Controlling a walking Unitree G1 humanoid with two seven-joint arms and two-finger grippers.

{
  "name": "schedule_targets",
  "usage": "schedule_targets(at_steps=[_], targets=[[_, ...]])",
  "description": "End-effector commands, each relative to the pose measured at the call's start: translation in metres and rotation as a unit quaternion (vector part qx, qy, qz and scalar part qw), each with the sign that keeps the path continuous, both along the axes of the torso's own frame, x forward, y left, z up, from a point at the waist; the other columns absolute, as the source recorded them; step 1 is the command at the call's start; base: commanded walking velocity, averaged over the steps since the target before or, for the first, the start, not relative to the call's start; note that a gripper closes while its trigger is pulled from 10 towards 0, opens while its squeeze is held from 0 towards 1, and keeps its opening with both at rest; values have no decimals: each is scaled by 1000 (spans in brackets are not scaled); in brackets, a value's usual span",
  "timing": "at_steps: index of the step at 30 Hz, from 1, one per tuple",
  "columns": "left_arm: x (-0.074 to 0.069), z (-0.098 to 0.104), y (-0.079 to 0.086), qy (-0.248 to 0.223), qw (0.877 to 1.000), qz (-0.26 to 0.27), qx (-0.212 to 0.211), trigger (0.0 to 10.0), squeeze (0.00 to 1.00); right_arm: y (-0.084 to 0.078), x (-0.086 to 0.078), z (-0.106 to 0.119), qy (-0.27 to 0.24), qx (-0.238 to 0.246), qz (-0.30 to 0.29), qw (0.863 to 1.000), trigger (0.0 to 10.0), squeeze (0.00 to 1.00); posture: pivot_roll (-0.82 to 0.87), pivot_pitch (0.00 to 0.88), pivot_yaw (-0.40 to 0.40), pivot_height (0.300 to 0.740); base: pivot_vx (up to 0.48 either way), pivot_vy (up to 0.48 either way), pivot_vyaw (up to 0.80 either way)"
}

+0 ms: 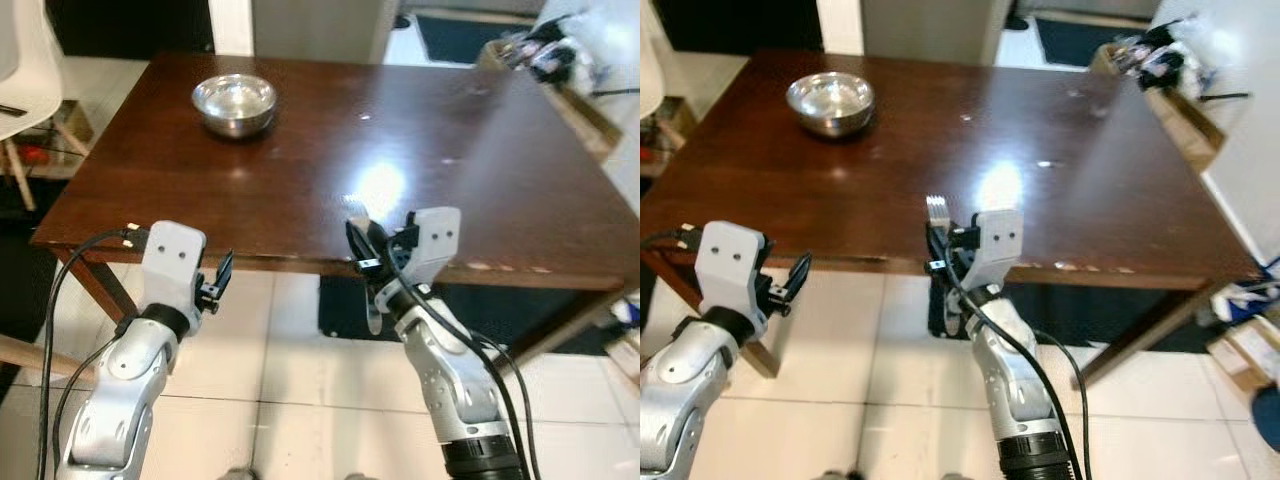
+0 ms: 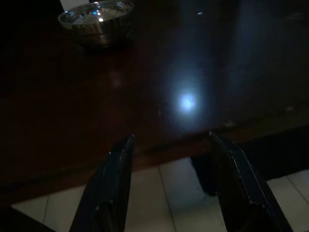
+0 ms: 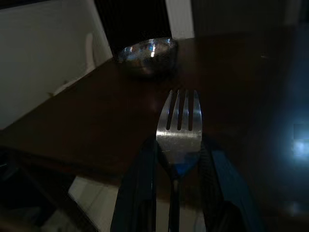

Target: Setting the table

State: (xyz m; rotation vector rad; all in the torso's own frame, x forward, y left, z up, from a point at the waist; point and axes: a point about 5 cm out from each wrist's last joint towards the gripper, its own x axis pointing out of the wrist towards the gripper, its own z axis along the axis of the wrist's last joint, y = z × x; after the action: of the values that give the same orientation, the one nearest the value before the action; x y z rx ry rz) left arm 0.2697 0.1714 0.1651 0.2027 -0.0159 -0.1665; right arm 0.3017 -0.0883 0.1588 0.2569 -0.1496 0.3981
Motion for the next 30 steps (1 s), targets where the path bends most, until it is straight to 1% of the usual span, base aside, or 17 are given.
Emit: schedule_targets(at_steps=[1,26,30], targets=[[-2,-5,3,12,1000,6,5,10000,0,3,-1,-2,6,1,5,1000,10000,0,27,29,5,740,-319,0,0],[-2,-6,2,14,1000,4,4,10000,0,2,-1,-4,11,6,5,1000,10000,0,25,33,7,740,-310,0,0],[-2,-6,2,14,1000,4,4,10000,0,2,-1,-4,11,6,5,1000,10000,0,23,31,7,740,-136,0,0]])
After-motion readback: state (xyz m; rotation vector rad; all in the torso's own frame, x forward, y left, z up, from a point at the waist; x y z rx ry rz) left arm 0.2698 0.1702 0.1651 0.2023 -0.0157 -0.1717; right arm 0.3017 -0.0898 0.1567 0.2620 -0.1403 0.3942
